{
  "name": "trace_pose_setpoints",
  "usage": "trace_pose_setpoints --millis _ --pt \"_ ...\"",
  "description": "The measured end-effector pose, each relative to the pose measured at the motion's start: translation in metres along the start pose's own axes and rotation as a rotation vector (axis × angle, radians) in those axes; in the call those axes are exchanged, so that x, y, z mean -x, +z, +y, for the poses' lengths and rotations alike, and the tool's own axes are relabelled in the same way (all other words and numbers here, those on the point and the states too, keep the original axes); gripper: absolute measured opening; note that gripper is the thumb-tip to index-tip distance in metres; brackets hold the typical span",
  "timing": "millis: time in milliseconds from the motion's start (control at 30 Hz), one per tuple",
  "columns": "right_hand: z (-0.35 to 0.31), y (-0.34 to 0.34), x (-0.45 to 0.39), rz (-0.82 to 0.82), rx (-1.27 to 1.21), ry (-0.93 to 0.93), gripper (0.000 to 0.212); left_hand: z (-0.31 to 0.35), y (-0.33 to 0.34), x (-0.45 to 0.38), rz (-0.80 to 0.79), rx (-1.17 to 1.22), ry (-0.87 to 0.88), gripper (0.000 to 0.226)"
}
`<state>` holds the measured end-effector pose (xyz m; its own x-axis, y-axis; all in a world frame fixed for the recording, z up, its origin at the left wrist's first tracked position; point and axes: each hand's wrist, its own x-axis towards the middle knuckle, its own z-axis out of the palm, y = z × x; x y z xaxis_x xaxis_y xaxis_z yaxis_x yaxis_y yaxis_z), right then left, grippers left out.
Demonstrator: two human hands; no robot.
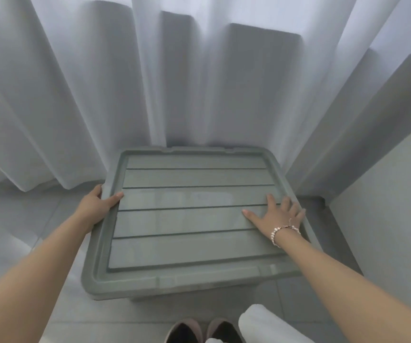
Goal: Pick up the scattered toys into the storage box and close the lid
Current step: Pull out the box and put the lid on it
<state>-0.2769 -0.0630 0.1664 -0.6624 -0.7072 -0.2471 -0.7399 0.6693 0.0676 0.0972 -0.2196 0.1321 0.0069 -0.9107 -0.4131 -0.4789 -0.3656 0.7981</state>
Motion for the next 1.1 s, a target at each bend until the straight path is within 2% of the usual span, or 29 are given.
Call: trace_pose_setpoints --millis 67,200,367,433,533,733,900,1100 --pt "0.007 0.004 -0.004 -0.005 -0.037 0.0 0.099 0.004 0.007 -0.006 -0.004 -0.022 -0.005 0.083" --pt "0.026 0.006 -0.01 -0.009 -0.06 0.069 0.096 0.016 0.033 -0.013 -0.039 -0.019 0.003 0.083" --pt "0.055 0.007 -0.019 -0.017 -0.124 0.178 0.074 0.038 0.079 -0.013 -0.171 0.094 -0.02 0.06" --pt "0.065 0.008 -0.019 -0.005 -0.171 0.205 0.068 0.046 0.099 -0.015 -0.208 0.113 -0.019 0.061" --pt "0.077 0.011 -0.014 0.002 -0.206 0.225 0.073 0.057 0.131 -0.019 -0.252 0.145 -0.023 0.071" --pt "0.101 0.012 -0.012 -0.045 -0.218 0.25 0.091 0.088 0.2 -0.007 -0.301 0.209 -0.028 0.066" --pt "0.124 0.014 -0.024 -0.069 -0.257 0.258 0.094 0.108 0.234 -0.004 -0.28 0.186 -0.018 0.076" --pt "0.136 0.017 -0.032 -0.069 -0.31 0.246 0.093 0.111 0.25 0.001 -0.235 0.155 0.02 0.068"
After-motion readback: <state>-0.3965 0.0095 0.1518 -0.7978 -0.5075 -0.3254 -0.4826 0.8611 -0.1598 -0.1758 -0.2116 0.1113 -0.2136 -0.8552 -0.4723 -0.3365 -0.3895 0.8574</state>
